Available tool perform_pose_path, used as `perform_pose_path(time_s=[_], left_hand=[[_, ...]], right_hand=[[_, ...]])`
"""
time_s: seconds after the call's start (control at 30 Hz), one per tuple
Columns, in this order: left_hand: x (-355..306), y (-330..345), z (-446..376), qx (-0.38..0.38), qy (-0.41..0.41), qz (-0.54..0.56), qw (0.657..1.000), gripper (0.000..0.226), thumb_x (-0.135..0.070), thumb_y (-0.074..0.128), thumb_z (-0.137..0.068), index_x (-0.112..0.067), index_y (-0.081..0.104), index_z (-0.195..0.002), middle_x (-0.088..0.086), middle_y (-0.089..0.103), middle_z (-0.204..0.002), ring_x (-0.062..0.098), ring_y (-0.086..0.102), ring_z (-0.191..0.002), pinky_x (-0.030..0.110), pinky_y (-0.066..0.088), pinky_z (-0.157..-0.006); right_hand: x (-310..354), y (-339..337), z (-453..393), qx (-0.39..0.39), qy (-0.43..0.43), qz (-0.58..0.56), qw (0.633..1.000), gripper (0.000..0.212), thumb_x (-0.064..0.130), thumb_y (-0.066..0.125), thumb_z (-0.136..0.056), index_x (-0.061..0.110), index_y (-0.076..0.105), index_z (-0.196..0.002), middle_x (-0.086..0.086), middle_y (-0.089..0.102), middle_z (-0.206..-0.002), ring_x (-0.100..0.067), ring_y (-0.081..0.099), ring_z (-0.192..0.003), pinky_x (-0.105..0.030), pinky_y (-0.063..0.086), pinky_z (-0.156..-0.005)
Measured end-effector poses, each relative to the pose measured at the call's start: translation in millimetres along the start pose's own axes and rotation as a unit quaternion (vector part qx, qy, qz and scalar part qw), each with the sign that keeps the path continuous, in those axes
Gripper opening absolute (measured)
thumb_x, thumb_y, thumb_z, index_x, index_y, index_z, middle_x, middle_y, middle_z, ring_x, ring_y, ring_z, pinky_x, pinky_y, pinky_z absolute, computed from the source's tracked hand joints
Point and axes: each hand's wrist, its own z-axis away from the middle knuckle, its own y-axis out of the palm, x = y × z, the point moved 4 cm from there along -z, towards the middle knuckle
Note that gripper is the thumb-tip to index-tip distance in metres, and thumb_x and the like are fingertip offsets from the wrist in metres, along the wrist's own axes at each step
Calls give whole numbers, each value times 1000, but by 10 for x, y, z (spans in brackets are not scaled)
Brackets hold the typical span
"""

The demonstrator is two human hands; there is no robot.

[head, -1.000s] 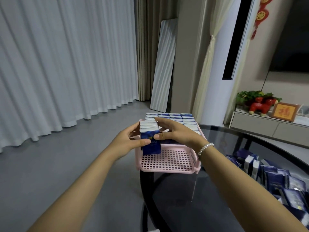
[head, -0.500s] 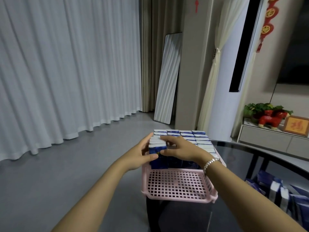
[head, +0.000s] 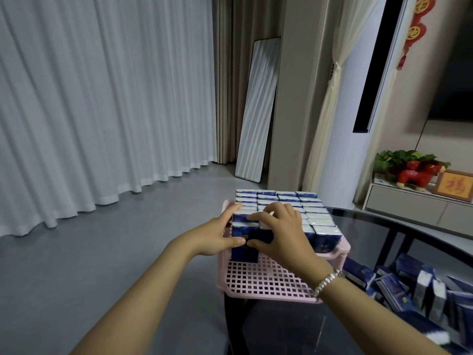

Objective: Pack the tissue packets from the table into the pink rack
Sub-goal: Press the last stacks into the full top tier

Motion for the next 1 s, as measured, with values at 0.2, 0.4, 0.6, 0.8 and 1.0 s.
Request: perform_pose_path(time_s=[0.2, 0.4, 0.6, 0.8, 1.0], left_hand=[[72, 33, -5, 0, 23, 81, 996, 83, -40, 63, -86, -49, 5, -145, -12, 17, -156, 16, 41, -133, 41, 39, -109], [-27, -46, 33, -95, 21, 153, 983, 33, -36, 41, -99, -39, 46, -132, -20, 45, -133, 8, 55, -114, 30, 51, -88], [-5, -183, 12, -174, 24, 131, 976, 25, -19, 60, -91, -31, 67, -112, -7, 66, -116, 12, 61, -107, 18, 45, -83], [-61, -186, -12, -282, 37, 81, 955, 24, -12, 65, -86, -17, 72, -109, -3, 58, -106, 11, 56, -96, 11, 39, -81], [-126, -117, 50, -357, 92, 47, 929, 22, -4, 65, -85, -6, 72, -106, -1, 56, -95, 4, 50, -87, -5, 34, -72]], right_hand=[[48, 95, 105, -31, 14, 28, 999, 53, 43, 77, -66, 29, 60, -113, 5, 53, -105, -18, 45, -99, -26, 25, -82], [48, 144, 121, -62, 22, 39, 997, 52, 37, 84, -56, 17, 63, -99, -1, 58, -96, -24, 52, -87, -31, 35, -76], [42, 115, 129, -60, 37, -37, 997, 37, 30, 81, -65, 22, 57, -93, 12, 54, -96, -12, 39, -90, -27, 22, -78], [-44, -5, 246, -56, 97, -155, 982, 31, 21, 76, -74, 24, 52, -94, 9, 51, -99, -14, 40, -98, -14, 26, -81], [-100, -110, 435, -86, 78, -201, 973, 38, 13, 77, -74, 28, 47, -93, 20, 50, -91, -7, 48, -87, -17, 39, -76]])
